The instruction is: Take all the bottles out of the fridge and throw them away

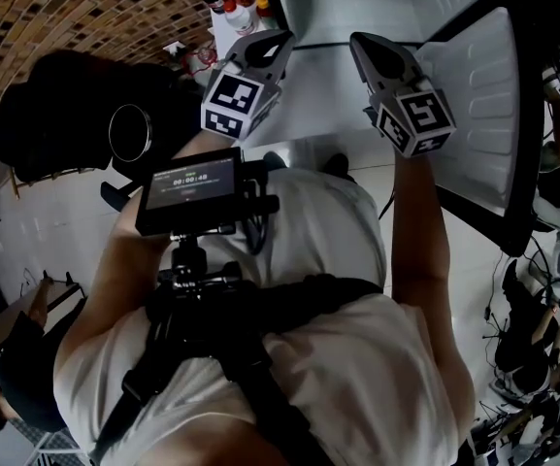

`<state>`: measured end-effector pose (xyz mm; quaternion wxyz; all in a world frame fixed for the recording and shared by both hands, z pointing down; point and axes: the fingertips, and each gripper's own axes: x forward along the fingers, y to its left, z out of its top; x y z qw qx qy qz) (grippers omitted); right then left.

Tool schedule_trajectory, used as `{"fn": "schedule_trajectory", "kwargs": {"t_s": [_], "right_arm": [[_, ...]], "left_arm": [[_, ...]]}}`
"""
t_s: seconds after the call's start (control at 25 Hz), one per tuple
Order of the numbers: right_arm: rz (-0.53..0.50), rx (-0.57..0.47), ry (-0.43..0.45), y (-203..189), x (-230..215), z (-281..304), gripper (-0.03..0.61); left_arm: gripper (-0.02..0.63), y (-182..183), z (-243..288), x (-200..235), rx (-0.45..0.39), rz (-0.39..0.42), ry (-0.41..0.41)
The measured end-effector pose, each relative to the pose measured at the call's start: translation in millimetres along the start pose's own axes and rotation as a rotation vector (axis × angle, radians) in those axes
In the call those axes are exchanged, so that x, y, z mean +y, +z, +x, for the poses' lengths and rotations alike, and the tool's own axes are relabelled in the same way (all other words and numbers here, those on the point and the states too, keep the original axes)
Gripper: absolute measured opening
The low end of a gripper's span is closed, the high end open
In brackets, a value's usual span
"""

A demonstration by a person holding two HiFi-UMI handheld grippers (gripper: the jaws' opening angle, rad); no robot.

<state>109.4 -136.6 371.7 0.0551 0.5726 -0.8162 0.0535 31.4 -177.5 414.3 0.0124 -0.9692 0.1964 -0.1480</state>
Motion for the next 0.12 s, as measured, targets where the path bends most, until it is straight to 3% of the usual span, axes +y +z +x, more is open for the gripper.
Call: {"fn": "schedule_trajectory", "kwargs": {"t_s": [0.12], "right_arm": [[0.002,-0.001,0.008,0.3,-0.4,3.5,0.003]], "left_arm": [[0.011,-1.0,-0.3,3.0,0.004,-0.002,0.007]]}}
